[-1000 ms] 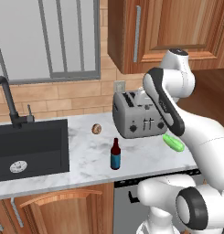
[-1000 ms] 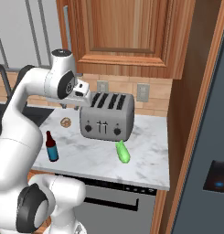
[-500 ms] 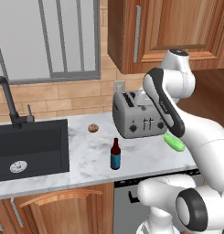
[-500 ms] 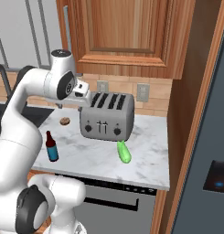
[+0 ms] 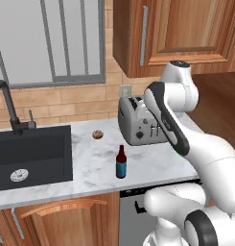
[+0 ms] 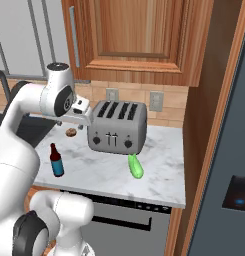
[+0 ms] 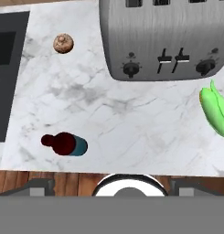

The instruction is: Place the beer on the top shelf of the fridge to keep it out of children's reach, and place the corn and mushroom on lower shelves for easy access.

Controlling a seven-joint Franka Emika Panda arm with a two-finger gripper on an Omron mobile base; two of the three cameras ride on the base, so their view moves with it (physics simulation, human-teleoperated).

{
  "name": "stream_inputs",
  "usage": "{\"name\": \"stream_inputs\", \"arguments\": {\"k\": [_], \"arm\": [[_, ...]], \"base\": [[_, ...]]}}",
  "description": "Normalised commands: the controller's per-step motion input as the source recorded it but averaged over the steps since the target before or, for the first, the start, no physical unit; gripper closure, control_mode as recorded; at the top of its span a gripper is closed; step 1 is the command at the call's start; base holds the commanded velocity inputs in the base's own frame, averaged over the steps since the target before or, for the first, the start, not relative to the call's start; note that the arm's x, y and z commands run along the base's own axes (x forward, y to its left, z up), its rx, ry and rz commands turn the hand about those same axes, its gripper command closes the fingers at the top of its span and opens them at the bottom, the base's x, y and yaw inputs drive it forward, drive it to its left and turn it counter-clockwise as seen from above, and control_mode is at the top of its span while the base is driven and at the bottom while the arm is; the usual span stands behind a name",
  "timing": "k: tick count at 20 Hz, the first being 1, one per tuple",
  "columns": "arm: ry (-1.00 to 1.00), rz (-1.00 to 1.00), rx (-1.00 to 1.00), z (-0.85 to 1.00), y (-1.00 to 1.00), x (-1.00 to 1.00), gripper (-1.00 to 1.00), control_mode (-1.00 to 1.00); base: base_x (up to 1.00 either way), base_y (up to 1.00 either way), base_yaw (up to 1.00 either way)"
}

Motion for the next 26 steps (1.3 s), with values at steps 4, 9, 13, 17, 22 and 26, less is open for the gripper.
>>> {"name": "stream_inputs", "arguments": {"k": [4,9,13,17,22,26], "arm": [[0.00,0.00,0.00,-0.38,0.26,-0.56,-1.00,-1.00],[-0.03,0.00,0.00,-0.33,0.28,-0.51,-1.00,-1.00],[-0.09,0.05,0.00,-0.21,0.09,-0.34,-1.00,-1.00],[-0.12,0.11,0.00,-0.17,0.04,-0.30,-1.00,-1.00],[-0.15,0.17,0.05,-0.03,0.00,-0.06,-1.00,-1.00],[-0.11,0.28,0.10,-0.01,-0.13,0.00,-1.00,-1.00]], "base": [[0.00,0.00,0.00],[0.00,0.00,0.00],[0.00,0.00,0.00],[0.00,0.00,0.00],[0.00,0.00,0.00],[0.00,0.00,0.00]]}}
